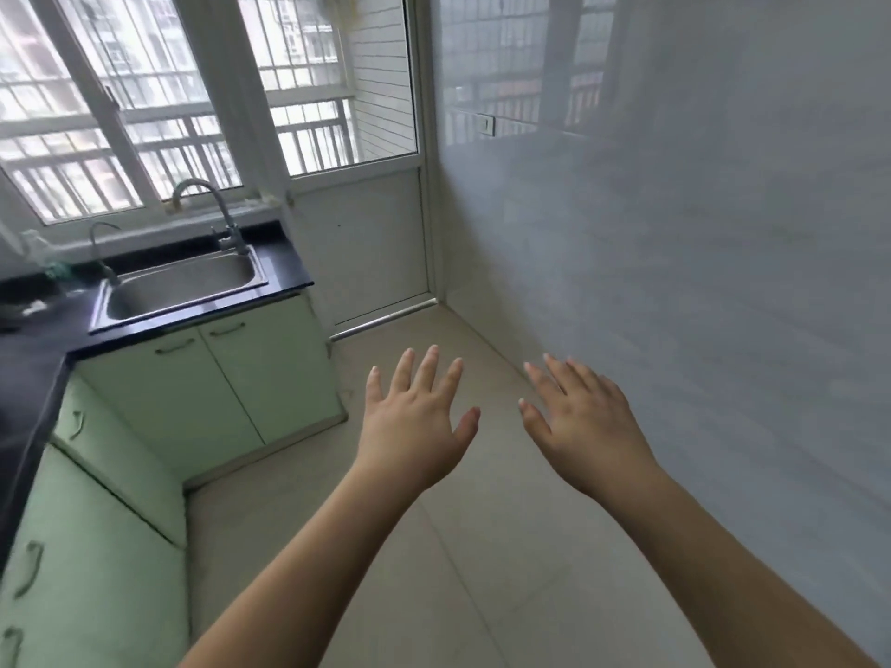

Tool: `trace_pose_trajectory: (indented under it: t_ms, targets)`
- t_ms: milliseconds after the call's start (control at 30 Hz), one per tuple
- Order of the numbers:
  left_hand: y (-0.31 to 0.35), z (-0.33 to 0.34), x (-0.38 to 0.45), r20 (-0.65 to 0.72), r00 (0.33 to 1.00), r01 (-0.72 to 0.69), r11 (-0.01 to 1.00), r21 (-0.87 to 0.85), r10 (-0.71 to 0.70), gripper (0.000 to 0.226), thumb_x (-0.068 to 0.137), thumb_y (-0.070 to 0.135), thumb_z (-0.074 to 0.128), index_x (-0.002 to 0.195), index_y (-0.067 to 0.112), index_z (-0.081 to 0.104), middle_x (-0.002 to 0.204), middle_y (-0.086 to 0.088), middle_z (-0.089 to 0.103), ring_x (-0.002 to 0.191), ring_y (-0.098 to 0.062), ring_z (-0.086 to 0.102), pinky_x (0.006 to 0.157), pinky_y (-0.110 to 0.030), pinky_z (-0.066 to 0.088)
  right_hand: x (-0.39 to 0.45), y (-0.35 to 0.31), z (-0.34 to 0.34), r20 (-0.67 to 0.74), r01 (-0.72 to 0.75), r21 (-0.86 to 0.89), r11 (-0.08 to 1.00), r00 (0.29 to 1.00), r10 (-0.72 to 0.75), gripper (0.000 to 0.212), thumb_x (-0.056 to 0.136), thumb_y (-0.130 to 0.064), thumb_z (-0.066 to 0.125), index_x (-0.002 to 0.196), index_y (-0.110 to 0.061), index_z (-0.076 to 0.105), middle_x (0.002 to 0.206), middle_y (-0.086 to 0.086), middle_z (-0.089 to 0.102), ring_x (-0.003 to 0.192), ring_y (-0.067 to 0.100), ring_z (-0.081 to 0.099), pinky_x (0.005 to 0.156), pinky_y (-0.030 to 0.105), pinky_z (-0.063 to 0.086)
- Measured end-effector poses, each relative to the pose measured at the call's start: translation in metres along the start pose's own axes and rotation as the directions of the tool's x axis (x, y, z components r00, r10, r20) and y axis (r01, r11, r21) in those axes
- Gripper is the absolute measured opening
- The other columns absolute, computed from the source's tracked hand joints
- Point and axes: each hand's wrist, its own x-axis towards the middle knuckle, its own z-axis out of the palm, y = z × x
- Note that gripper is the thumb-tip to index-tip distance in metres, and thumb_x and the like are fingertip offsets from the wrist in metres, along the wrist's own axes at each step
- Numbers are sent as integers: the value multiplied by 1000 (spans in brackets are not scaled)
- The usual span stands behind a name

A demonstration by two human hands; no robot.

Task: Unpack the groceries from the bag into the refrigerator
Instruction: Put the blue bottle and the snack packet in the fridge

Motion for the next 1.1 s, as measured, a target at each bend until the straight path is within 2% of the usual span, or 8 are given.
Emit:
trace_pose_trajectory:
  t_ms: [233,467,533,633,767,867,967,1100]
  targets:
    - [-9,-4,0,5,976,218,975,45,-218,66,96,60,19,154,35,0,164,3,-4,150,-20,-9,118,-52,-3,42,-7,8,1,195,40,980,981,-195,86,76,-58,-11,152,-31,18,161,-4,17,148,17,11,117,37,7]
    - [-41,-12,-40,-1,884,467,883,40,-467,63,96,60,20,153,37,3,164,5,-4,149,-17,-9,118,-54,-2,63,-58,22,13,412,121,903,909,-417,86,76,-59,-7,151,-30,23,160,-2,21,147,19,14,117,38,9]
    - [-55,-17,-58,-7,844,537,843,42,-537,63,96,61,20,153,38,4,164,6,-4,149,-17,-9,117,-56,-1,65,-81,22,11,474,146,868,877,-481,86,76,-59,-9,152,-31,19,161,-3,18,147,18,11,117,37,7]
    - [-76,-24,-87,-17,781,624,780,55,-624,63,96,61,20,153,38,4,164,5,-3,149,-18,-7,117,-55,-1,63,-118,20,10,560,174,810,821,-570,72,85,-57,-1,153,-33,11,161,-6,14,148,17,8,118,36,5]
    - [-110,-30,-132,-51,691,723,687,76,-721,64,95,61,18,153,38,3,164,4,-2,149,-19,-5,117,-56,1,59,-175,22,-7,663,179,727,740,-673,75,85,-59,0,152,-32,16,161,-4,18,147,19,11,117,38,9]
    - [-134,-34,-167,-54,623,782,619,80,-780,63,96,60,18,153,37,4,164,3,-2,149,-20,-5,117,-56,1,52,-219,26,2,722,170,670,680,-733,63,94,-55,10,153,-32,15,161,-4,17,148,19,10,118,37,8]
    - [-158,-44,-199,-69,565,825,562,63,-822,63,96,59,19,153,37,5,164,3,-1,149,-20,-5,117,-57,2,38,-265,27,-9,777,169,606,616,-787,70,89,-57,2,153,-32,15,161,-5,17,148,19,10,118,38,8]
    - [-193,-58,-233,-74,496,869,494,43,-865,63,96,60,19,154,35,7,164,3,2,149,-20,-2,117,-58,5,21,-322,29,-4,834,190,518,528,-849,57,100,-49,20,153,-30,14,162,-4,15,148,19,7,119,38,7]
